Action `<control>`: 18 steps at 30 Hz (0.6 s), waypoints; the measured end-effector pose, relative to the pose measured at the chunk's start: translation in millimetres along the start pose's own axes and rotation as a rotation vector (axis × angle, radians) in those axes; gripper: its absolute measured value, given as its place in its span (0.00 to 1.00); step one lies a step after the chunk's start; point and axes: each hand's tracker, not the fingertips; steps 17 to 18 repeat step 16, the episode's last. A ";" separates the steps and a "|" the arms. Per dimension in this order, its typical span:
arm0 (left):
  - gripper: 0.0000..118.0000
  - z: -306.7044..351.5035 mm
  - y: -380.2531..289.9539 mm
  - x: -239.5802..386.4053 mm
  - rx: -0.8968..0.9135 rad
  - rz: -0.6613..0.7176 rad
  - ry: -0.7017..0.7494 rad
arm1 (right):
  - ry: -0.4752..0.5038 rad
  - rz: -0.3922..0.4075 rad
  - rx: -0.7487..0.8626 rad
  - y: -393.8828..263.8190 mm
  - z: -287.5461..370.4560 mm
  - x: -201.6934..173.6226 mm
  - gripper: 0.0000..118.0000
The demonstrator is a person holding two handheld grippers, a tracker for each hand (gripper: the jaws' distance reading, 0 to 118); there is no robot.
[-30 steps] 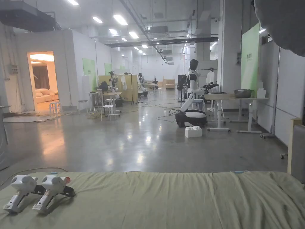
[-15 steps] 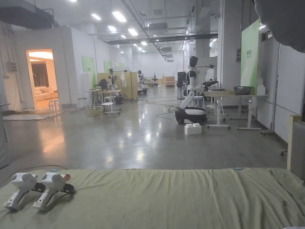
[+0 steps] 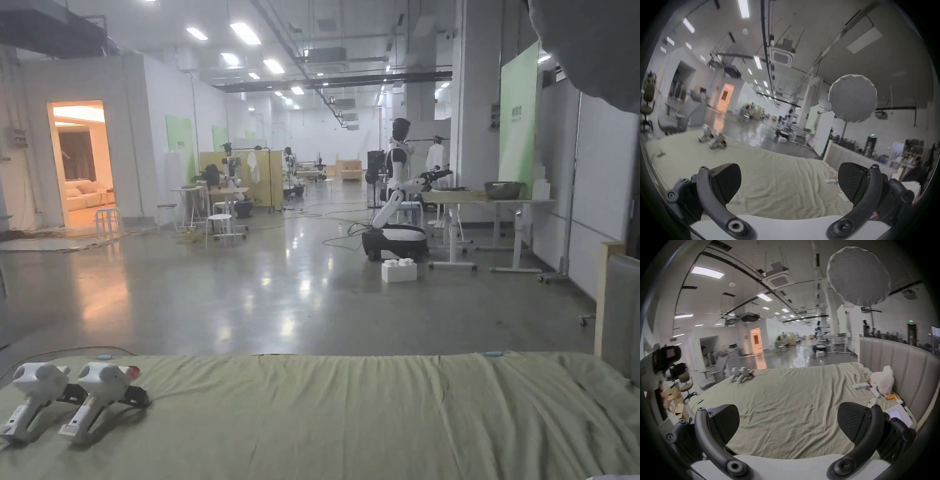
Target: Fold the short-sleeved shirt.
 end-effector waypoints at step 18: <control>1.00 -12.0 -9.3 12.8 0.026 -0.215 0.166 | -0.028 0.150 0.212 10.1 5.4 -5.8 1.00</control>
